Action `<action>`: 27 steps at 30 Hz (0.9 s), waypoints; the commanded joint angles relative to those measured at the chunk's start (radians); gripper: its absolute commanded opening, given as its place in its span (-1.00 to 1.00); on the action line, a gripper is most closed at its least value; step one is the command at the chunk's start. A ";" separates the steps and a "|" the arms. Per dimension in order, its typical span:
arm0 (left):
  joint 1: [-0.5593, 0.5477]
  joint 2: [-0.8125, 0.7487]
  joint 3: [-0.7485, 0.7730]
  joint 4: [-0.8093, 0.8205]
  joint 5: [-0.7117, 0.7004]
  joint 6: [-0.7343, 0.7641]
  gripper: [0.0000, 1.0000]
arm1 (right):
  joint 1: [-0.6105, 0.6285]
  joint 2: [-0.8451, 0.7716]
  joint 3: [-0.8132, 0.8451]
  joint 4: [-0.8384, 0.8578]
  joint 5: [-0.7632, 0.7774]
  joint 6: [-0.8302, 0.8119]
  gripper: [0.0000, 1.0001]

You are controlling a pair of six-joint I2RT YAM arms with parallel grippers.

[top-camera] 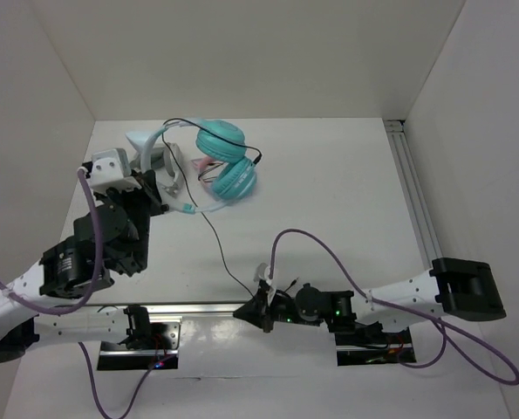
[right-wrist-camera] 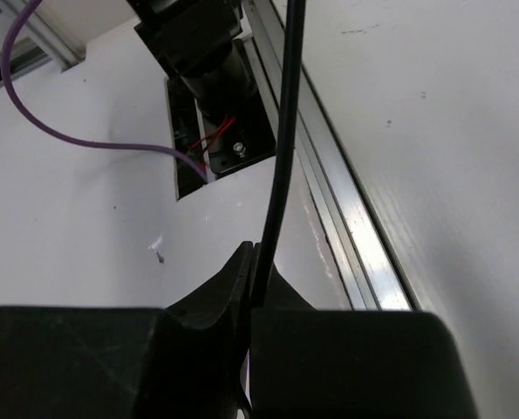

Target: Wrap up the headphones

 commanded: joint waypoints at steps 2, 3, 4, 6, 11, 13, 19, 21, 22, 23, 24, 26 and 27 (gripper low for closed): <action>0.051 -0.007 -0.027 0.205 -0.072 0.122 -1.00 | 0.151 -0.016 0.121 -0.169 0.295 -0.055 -1.00; 0.063 -0.007 -0.036 0.177 -0.072 0.109 -1.00 | 0.181 -0.016 0.168 -0.208 0.331 -0.055 -1.00; 0.091 0.005 -0.048 0.163 -0.084 0.096 -1.00 | 0.237 -0.016 0.193 -0.242 0.392 -0.075 -1.00; 0.129 0.028 -0.061 0.108 -0.084 0.081 -1.00 | 0.303 0.003 0.274 -0.340 0.469 -0.101 -1.00; 0.152 0.028 -0.119 -0.024 -0.103 -0.029 -1.00 | 0.507 0.082 0.455 -0.559 0.787 -0.125 -1.00; 0.152 0.010 -0.151 -0.024 -0.103 -0.029 -1.00 | 0.551 0.106 0.549 -0.662 0.857 -0.125 -1.00; 0.152 0.022 -0.229 -0.070 -0.069 0.078 -1.00 | 0.629 0.163 0.786 -0.877 1.035 -0.213 -1.00; 0.169 0.052 -0.178 -0.422 0.086 -0.147 -1.00 | 0.640 0.163 0.843 -0.940 1.084 -0.249 -1.00; 0.169 0.065 -0.142 -0.540 0.088 -0.272 -1.00 | 0.650 0.146 0.853 -0.951 1.096 -0.263 -1.00; 0.183 0.077 -0.125 -0.594 0.170 -0.334 -1.00 | 0.650 0.133 0.853 -0.951 1.116 -0.280 -1.00; 0.183 0.077 -0.142 -0.595 0.202 -0.309 -1.00 | 0.650 0.116 0.853 -0.951 1.147 -0.318 -1.00; 0.183 0.077 -0.180 -0.595 0.261 -0.293 -1.00 | 0.650 0.053 0.853 -0.922 1.156 -0.369 -1.00; 0.183 0.077 -0.226 -0.595 0.296 -0.283 -1.00 | 0.660 0.034 0.853 -0.911 1.172 -0.416 -1.00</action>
